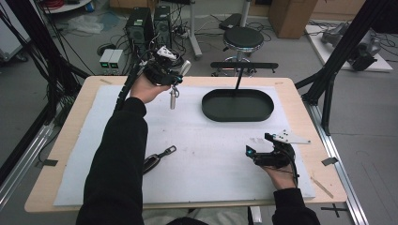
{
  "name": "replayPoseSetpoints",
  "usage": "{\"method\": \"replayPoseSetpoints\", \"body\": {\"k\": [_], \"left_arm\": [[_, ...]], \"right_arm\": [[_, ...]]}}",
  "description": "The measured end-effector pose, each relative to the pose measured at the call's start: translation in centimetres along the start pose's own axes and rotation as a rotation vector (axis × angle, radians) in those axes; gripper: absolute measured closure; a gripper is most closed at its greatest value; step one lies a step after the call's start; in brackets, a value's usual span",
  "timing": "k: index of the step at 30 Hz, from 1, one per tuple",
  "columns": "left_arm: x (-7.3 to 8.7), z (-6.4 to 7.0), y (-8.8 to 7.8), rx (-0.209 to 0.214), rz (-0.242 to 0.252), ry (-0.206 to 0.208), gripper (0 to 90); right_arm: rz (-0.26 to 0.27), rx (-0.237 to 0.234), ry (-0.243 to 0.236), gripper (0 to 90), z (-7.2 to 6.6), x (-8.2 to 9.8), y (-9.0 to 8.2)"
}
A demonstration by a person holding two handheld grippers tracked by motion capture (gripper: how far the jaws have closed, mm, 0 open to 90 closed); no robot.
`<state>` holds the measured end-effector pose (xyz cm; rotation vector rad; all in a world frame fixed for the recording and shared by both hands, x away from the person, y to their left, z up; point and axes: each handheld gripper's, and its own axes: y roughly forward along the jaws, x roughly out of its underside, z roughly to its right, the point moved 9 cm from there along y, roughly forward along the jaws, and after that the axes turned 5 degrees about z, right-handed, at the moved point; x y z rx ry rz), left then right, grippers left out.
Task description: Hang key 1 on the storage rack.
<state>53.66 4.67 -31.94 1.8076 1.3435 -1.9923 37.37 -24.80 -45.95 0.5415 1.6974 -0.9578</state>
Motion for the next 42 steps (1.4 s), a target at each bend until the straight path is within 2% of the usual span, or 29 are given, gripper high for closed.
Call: {"method": "replayPoseSetpoints", "body": {"k": [7,10,13,20,29,33,38,42], "left_arm": [[-2.3,0.6,0.6,0.002,0.021,0.025,75.7],[-3.3,1.2,1.0,0.024,0.031,0.029,75.7],[-4.0,1.6,1.4,0.025,0.018,0.044,75.7],[-6.2,2.4,2.1,0.032,0.035,0.063,75.7],[-7.8,3.6,3.1,0.05,0.033,0.093,75.7],[-8.5,3.9,3.8,0.051,0.042,0.114,75.7],[-9.2,4.2,5.1,0.063,0.049,0.111,75.7],[-9.7,4.7,6.0,0.067,0.044,0.134,75.7]], "right_arm": [[0.001,-0.001,0.004,0.9,0.1,0.0,0.0],[0.001,-0.001,0.01,0.9,0.1,0.0,0.0],[0.001,-0.002,0.009,0.9,0.1,0.0,0.0],[0.006,-0.002,0.014,0.9,0.1,0.0,-0.1],[0.012,-0.002,0.02,0.9,0.3,-0.1,-0.2],[0.013,-0.002,0.02,0.9,0.3,-0.1,-0.1],[0.007,-0.002,0.015,0.9,0.1,0.0,0.0],[0.01,-0.011,0.022,0.9,0.0,0.0,0.0]]}}
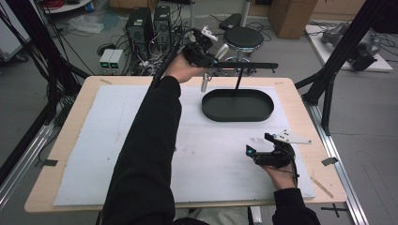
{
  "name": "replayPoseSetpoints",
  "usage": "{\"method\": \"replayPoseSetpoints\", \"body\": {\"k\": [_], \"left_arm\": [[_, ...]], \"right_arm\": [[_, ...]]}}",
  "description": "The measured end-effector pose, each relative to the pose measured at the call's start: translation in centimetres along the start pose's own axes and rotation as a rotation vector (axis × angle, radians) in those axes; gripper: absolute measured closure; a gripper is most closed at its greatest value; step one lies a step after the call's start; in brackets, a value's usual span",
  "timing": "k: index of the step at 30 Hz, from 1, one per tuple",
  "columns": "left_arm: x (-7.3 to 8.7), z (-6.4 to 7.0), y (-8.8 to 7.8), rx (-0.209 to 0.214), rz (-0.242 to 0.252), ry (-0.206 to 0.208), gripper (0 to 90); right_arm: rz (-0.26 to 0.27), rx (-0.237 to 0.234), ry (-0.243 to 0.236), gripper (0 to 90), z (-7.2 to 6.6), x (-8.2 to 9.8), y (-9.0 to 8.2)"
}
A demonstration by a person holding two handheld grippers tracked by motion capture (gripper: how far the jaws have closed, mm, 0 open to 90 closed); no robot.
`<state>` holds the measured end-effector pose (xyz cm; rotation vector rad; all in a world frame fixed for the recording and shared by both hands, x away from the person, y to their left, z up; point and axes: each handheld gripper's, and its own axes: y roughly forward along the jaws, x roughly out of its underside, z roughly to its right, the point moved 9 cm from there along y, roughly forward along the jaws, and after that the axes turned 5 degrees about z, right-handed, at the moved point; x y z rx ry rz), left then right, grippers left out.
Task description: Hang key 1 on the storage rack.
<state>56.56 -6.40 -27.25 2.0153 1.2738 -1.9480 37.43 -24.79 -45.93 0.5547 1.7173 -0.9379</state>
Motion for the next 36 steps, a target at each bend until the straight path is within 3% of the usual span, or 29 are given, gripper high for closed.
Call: {"method": "replayPoseSetpoints", "body": {"k": [10,15,19,21,27,30,36], "left_arm": [[-1.3,0.9,1.3,0.01,0.025,0.009,75.7],[-1.9,0.6,1.5,-0.014,0.031,0.002,75.7],[-2.1,0.3,2.0,-0.008,0.038,-0.001,75.8],[-1.9,-0.1,2.4,-0.021,0.019,0.004,75.8],[-1.7,-1.5,3.0,-0.054,0.032,-0.03,75.8],[-1.2,-1.6,3.5,-0.063,0.006,-0.02,75.8],[-0.9,-2.0,4.5,-0.111,0.001,-0.025,75.8]], "right_arm": [[0.006,-0.006,-0.008,0.9,-0.1,0.0,0.1],[0.0,-0.014,0.001,0.9,-0.2,0.0,0.1],[-0.002,-0.012,-0.009,0.9,-0.1,0.1,0.2],[-0.002,-0.015,-0.008,0.9,-0.1,0.1,0.2],[-0.006,-0.018,0.003,0.9,0.0,0.2,0.1],[-0.006,-0.019,0.008,0.9,0.1,0.3,0.1],[-0.011,-0.018,0.004,0.9,0.1,0.3,0.2]]}}
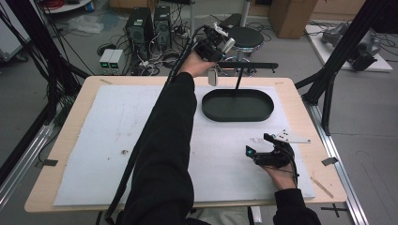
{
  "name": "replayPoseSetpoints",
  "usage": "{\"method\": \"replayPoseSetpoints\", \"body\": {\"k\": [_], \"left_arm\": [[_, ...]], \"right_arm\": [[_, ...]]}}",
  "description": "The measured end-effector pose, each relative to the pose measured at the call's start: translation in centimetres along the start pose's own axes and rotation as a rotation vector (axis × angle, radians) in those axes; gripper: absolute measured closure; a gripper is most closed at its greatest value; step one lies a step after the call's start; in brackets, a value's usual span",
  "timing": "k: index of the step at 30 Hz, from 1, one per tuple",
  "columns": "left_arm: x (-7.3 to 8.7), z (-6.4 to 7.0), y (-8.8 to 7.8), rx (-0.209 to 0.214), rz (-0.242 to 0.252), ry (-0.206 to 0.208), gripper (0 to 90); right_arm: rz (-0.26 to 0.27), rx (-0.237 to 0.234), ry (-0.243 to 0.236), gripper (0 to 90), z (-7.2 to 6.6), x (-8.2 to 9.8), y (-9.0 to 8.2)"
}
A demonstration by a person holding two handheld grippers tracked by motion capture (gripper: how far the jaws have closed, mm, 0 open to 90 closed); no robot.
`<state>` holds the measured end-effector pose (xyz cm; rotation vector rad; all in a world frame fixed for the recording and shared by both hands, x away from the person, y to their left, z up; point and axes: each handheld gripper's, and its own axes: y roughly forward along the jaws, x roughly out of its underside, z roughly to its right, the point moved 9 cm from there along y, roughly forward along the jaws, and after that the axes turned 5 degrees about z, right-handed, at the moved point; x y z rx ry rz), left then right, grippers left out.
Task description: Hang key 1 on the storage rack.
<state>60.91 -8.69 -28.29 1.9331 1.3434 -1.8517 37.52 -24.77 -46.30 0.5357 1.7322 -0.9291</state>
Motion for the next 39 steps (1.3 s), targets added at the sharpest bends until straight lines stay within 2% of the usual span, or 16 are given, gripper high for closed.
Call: {"method": "replayPoseSetpoints", "body": {"k": [2,8,10,12,13,14,17,19,20,22,27,31,39], "left_arm": [[0.3,-0.2,0.3,-0.013,-0.008,-0.012,75.7],[1.6,-0.1,1.1,0.025,-0.057,-0.041,75.0],[1.8,0.0,1.1,0.042,-0.053,-0.059,72.0],[1.9,0.1,0.9,0.072,-0.046,-0.086,59.1],[2.0,0.1,0.8,0.082,-0.054,-0.086,46.0],[2.3,0.1,0.6,0.094,-0.069,-0.078,46.0],[2.9,0.0,-0.2,0.119,-0.084,-0.047,22.9],[2.9,-0.2,-0.9,0.144,-0.065,-0.064,10.6],[3.0,-0.5,-1.4,0.141,-0.06,-0.067,6.8],[3.2,-1.1,-2.2,0.123,-0.059,-0.068,6.4],[3.8,-2.0,-4.2,0.113,-0.035,-0.074,6.4],[4.4,-2.8,-5.6,0.111,-0.002,-0.103,6.3],[6.9,-3.9,-7.8,0.107,0.014,-0.143,6.3]], "right_arm": [[0.0,0.003,0.002,0.9,0.1,0.0,0.0],[-0.006,-0.001,-0.002,0.9,0.2,0.1,0.0],[-0.009,-0.002,-0.004,0.9,0.2,0.1,0.1],[-0.01,-0.002,-0.007,0.9,0.2,0.1,0.1],[-0.012,-0.002,-0.006,0.9,0.2,0.2,0.0],[-0.012,-0.002,-0.006,0.9,0.2,0.2,0.0],[-0.012,-0.003,0.001,0.9,0.2,0.2,0.0],[-0.007,-0.001,-0.002,0.9,0.3,0.1,0.0],[-0.007,-0.001,-0.002,0.9,0.3,0.1,0.0],[-0.01,-0.002,-0.002,0.9,0.2,0.1,0.0],[-0.008,0.0,-0.003,0.9,0.1,0.1,0.0],[-0.009,-0.001,-0.005,0.9,0.1,0.1,0.0],[-0.011,0.002,-0.005,0.9,0.1,0.1,0.0]]}}
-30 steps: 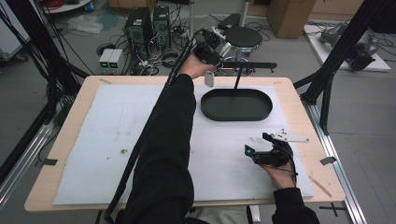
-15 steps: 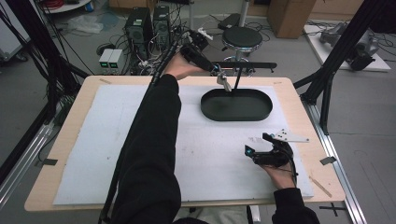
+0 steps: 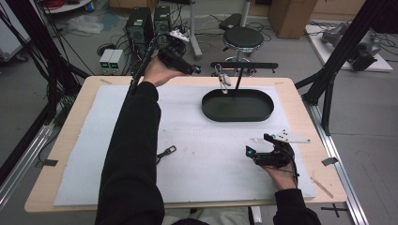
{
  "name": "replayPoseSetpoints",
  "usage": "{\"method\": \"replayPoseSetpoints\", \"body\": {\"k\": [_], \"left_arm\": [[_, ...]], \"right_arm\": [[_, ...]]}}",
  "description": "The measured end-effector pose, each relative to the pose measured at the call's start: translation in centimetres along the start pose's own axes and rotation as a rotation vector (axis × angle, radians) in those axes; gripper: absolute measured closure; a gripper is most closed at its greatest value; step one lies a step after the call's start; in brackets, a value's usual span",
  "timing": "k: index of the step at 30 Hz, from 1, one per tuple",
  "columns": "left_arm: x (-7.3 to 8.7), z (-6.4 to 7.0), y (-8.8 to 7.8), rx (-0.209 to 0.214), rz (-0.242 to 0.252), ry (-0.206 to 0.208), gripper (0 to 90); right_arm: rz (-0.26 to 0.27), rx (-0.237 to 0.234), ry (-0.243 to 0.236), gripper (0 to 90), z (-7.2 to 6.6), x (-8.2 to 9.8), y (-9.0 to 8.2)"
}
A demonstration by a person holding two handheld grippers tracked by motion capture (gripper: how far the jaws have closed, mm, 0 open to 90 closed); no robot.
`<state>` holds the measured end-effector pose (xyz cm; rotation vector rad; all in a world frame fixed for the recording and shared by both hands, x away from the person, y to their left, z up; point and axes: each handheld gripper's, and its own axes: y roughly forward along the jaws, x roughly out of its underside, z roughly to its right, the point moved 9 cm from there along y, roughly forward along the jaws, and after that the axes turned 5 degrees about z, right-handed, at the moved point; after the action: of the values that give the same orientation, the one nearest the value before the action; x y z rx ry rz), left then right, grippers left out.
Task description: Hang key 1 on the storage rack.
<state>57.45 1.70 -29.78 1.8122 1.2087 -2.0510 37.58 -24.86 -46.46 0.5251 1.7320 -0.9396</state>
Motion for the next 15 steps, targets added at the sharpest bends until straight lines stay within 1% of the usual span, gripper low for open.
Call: {"method": "replayPoseSetpoints", "body": {"k": [7,10,13,15], "left_arm": [[1.6,-0.5,-1.6,0.0,0.006,-0.023,6.3],[2.4,-0.4,-2.0,0.008,-0.008,-0.021,6.2],[2.8,-0.1,-2.3,0.017,-0.001,-0.021,6.3],[3.1,0.0,-2.4,0.023,-0.006,-0.021,6.3]], "right_arm": [[-0.006,0.004,-0.001,0.9,0.0,0.1,0.0],[-0.007,0.004,-0.001,0.9,0.0,0.1,0.0],[-0.009,0.005,-0.003,0.9,0.0,0.2,0.1],[-0.008,0.005,-0.007,0.9,0.0,0.1,0.1]]}}
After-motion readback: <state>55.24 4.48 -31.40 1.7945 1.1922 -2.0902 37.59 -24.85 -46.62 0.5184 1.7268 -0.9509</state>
